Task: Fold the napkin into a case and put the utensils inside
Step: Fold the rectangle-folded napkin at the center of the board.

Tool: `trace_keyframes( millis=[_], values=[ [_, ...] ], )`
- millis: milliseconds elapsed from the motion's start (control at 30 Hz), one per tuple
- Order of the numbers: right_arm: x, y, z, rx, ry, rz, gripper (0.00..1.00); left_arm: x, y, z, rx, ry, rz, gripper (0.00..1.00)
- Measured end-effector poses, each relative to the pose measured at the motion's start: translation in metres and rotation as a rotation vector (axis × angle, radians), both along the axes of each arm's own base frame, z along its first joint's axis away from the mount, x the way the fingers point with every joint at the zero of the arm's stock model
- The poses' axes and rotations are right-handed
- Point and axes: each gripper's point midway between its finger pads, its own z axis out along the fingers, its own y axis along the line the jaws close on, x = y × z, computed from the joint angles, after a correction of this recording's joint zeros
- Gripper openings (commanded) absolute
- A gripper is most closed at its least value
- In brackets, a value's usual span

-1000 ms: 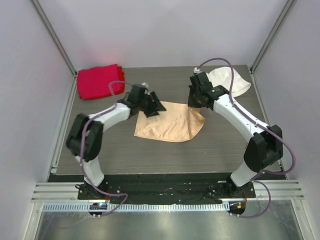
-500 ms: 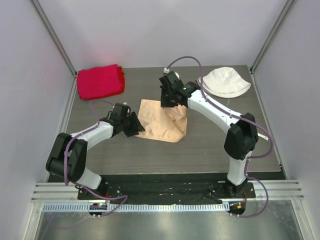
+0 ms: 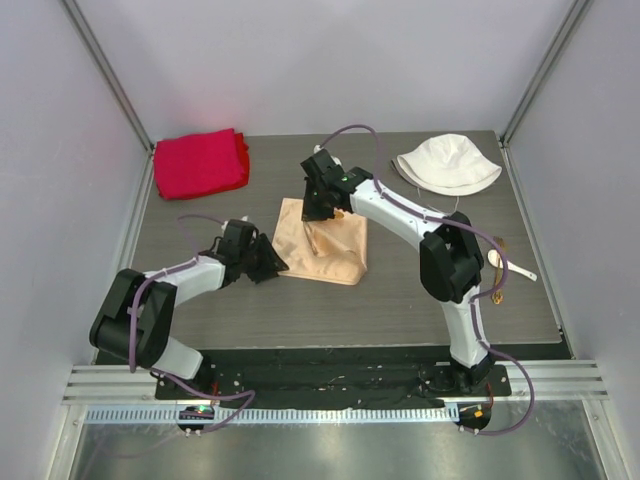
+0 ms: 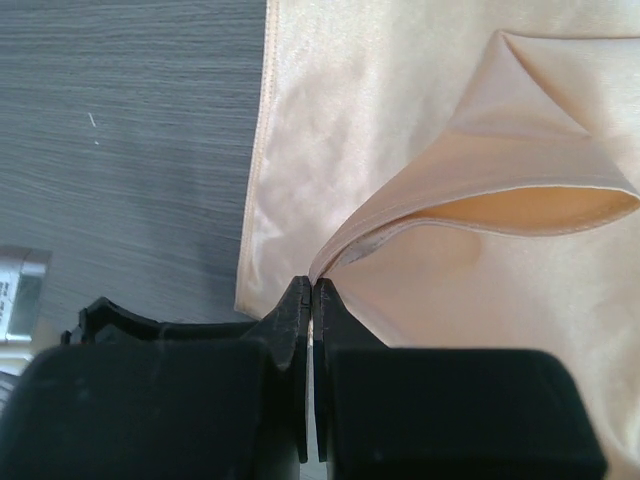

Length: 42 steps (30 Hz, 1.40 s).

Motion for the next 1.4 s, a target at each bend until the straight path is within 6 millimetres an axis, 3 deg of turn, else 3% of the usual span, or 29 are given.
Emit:
trace_keyframes(
  millis=[333,433,567,767,867,900,1033,1167,1267,1367,1400],
  values=[
    [0.016,0.041,-0.003,0.103,-0.003,-0.030,0.05,-0.004,0.004,0.005,-0.010,-0.024,0.029,0.44],
    [0.020,0.053,-0.012,0.125,0.011,-0.010,0.01,-0.008,0.011,0.028,-0.004,-0.076,0.051,0.45],
    [0.017,0.059,-0.031,0.121,0.051,0.009,0.01,-0.006,0.022,0.074,-0.016,-0.203,0.091,0.46],
    [0.016,0.068,-0.040,0.136,0.075,0.031,0.02,-0.001,0.035,0.108,0.002,-0.255,0.126,0.46],
    [0.014,0.070,-0.042,0.142,0.085,0.037,0.28,-0.003,0.039,0.112,0.013,-0.254,0.129,0.46],
    [0.013,0.072,-0.041,0.146,0.087,0.040,0.42,-0.003,0.040,0.111,0.016,-0.250,0.130,0.46],
    [0.013,0.075,-0.040,0.140,0.083,0.068,0.62,-0.003,0.043,0.107,0.020,-0.223,0.134,0.45],
    [0.014,0.060,-0.033,0.080,0.057,0.113,0.68,0.011,0.037,0.110,-0.003,-0.192,0.121,0.42],
    [0.002,0.022,-0.024,0.028,0.058,0.120,0.68,0.029,0.025,0.116,-0.034,-0.181,0.090,0.34],
    [-0.019,-0.026,-0.006,0.009,0.054,0.105,0.56,0.052,0.003,0.116,-0.071,-0.154,0.035,0.31],
    [-0.028,-0.042,-0.001,0.008,0.050,0.097,0.46,0.061,-0.006,0.113,-0.077,-0.144,0.016,0.31]
  ],
)
